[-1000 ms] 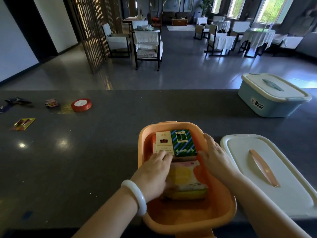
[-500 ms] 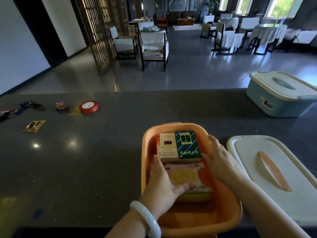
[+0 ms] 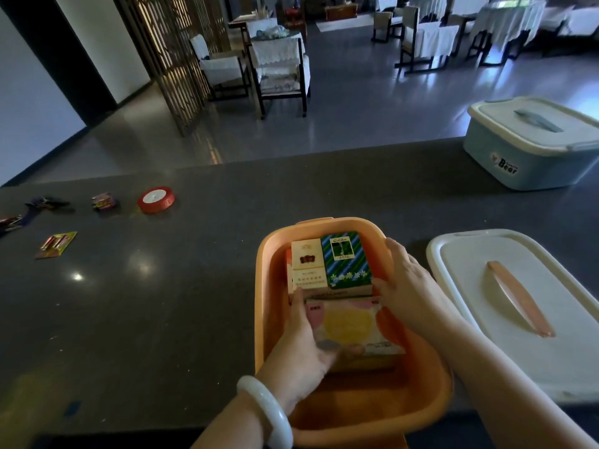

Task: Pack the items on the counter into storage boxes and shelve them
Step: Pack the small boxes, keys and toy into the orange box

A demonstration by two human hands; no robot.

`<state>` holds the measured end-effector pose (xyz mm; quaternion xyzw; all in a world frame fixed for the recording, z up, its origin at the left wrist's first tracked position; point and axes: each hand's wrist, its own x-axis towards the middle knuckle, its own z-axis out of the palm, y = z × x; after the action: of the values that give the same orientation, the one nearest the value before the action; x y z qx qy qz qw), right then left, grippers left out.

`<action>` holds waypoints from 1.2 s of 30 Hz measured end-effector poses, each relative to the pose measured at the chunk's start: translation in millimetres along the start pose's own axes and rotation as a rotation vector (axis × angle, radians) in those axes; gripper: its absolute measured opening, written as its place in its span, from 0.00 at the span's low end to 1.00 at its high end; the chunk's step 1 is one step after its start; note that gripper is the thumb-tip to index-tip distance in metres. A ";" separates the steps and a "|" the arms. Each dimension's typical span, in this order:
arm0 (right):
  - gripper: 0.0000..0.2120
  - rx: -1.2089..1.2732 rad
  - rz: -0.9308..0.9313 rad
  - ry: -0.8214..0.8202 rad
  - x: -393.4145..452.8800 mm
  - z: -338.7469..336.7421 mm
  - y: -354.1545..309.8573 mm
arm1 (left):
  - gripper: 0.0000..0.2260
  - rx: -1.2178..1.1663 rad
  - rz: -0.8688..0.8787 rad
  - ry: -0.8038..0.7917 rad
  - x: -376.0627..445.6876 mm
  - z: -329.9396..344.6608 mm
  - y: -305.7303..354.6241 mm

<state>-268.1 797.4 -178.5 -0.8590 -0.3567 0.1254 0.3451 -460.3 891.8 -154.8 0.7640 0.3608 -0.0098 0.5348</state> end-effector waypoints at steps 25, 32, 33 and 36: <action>0.28 0.045 0.049 -0.041 4.2 0.6 1.0 | 0.48 -0.062 -0.021 -0.025 -7.0 2.3 9.3; 0.28 0.094 0.074 -0.035 -4.8 -1.1 -6.4 | 0.50 -0.062 -0.013 -0.066 -4.6 -4.0 5.0; 0.28 0.102 0.080 -0.031 -6.5 -0.8 -8.2 | 0.50 -0.061 -0.014 -0.071 -3.6 -6.2 3.5; 0.28 0.124 0.102 -0.025 -10.8 0.8 -14.6 | 0.49 -0.034 -0.012 -0.065 -1.0 -12.4 -2.0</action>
<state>-283.8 797.7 -169.4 -0.8515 -0.3084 0.1752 0.3862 -466.8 901.8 -150.8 0.7520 0.3479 -0.0318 0.5590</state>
